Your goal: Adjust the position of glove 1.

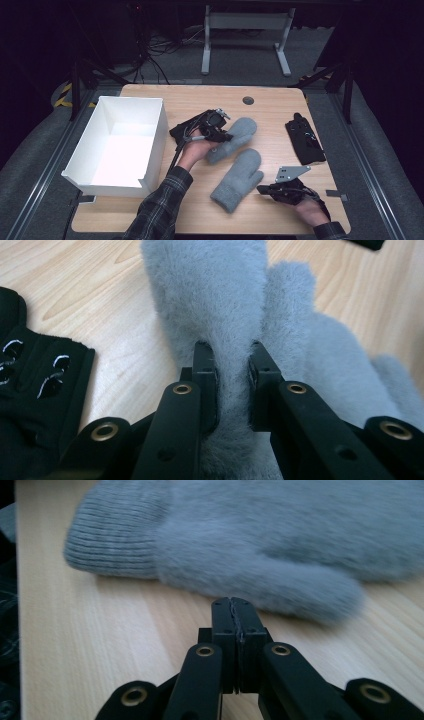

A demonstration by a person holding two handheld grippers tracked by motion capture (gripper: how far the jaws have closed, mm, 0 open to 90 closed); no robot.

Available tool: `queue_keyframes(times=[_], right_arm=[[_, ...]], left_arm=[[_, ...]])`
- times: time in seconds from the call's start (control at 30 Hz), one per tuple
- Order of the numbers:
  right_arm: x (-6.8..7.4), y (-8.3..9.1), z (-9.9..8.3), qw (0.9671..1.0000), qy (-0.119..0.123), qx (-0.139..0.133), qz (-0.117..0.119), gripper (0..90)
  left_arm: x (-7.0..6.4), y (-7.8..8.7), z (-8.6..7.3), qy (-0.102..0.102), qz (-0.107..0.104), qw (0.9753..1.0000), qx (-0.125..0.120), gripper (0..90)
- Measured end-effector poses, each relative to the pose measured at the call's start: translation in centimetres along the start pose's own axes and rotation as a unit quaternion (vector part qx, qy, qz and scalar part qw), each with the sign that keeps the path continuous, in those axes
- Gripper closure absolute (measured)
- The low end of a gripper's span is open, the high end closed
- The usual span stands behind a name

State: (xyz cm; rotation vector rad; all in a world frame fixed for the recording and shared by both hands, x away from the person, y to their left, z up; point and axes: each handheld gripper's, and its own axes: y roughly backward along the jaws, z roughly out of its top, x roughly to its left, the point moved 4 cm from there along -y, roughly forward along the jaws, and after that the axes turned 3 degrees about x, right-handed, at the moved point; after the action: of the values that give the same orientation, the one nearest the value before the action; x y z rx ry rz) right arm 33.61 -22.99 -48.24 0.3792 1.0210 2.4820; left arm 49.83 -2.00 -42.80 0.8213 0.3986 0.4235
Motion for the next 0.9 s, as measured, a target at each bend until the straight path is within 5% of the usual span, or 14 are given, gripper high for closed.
queue_keyframes(times=[0.3,0.9], right_arm=[[1.8,-2.9,2.1,0.9985,0.029,0.01,0.044,90.0],[1.7,-5.9,4.4,0.9985,0.033,0.005,0.043,89.9]], left_arm=[[-1.0,1.8,-0.7,0.002,-0.003,1.0,-0.003,79.2],[-2.6,5.1,-2.9,0.014,0.002,0.9998,-0.011,79.2]])
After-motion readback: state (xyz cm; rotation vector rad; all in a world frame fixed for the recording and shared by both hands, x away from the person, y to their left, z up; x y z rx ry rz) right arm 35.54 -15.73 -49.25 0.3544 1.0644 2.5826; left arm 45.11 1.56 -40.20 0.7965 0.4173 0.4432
